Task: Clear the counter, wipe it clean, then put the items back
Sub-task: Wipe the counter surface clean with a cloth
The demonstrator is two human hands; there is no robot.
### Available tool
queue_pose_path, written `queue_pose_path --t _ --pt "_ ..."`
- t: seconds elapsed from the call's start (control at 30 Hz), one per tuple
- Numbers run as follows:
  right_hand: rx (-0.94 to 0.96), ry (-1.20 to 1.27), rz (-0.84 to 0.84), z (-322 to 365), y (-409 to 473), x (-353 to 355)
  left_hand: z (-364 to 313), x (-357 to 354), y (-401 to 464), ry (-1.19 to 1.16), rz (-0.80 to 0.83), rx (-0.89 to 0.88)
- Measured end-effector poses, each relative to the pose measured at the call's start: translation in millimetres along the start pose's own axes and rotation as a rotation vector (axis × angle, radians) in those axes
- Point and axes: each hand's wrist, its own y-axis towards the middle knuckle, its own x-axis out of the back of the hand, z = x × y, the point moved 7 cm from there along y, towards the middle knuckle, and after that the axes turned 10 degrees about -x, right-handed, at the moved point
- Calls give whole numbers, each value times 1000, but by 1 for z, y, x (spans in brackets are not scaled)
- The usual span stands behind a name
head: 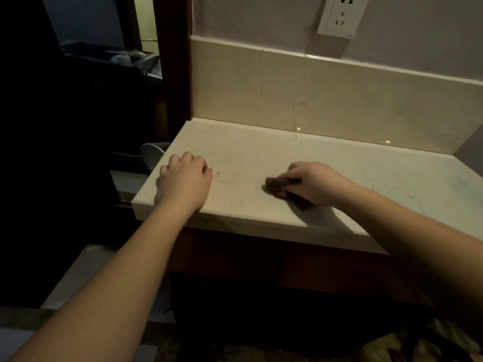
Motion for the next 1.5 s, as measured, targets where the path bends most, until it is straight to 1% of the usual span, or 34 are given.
queue_pose_path --t 0.03,0.1,0.27,0.33,0.4,0.47,0.57,0.63,0.7,0.83,0.9,1.0,1.1,1.17,1.2,1.27,1.37,1.43,1.5 --pt "-5 13 -30 8 11 -1 0 0 0 1 -2 -3" --pt "21 45 -38 26 16 -7 0 0 0 4 -6 -2" --pt "272 63 37 52 -56 -10 -1 0 -1 9 -24 -5" --pt "295 57 100 48 -65 -10 -1 1 0 -3 -22 -19" --pt "279 50 117 39 -49 -11 0 0 1 0 -17 -19" --pt "212 48 55 25 -15 -8 1 -1 1 12 -25 -17" --pt "53 4 -42 5 46 -2 4 -3 3 16 -25 10" --pt "43 -4 -57 8 65 -3 4 -4 4 31 -32 18" --pt "118 17 -18 20 57 -6 3 -4 3 54 -39 24" --pt "383 34 116 37 -7 -9 -1 -2 2 72 -46 40" --pt "420 23 180 31 -15 -9 -2 -1 2 85 -50 35" --pt "368 26 142 15 24 -3 -5 2 2 94 -50 27" --pt "171 -50 -16 -23 100 6 -9 4 3 136 -52 40" --pt "30 -123 -76 -50 143 10 -14 6 4 138 -43 62" --pt "-8 -139 -89 -57 157 10 -18 7 4 123 -42 75" --pt "-18 -149 -103 -60 173 9 -33 8 6 88 -29 78" --pt "36 -140 -105 -60 169 7 -67 4 10 46 28 10" --pt "36 -156 -83 -74 162 11 -87 0 15 31 63 -48" --pt "3 -224 -71 -95 159 19 -98 -5 20 45 114 -79"
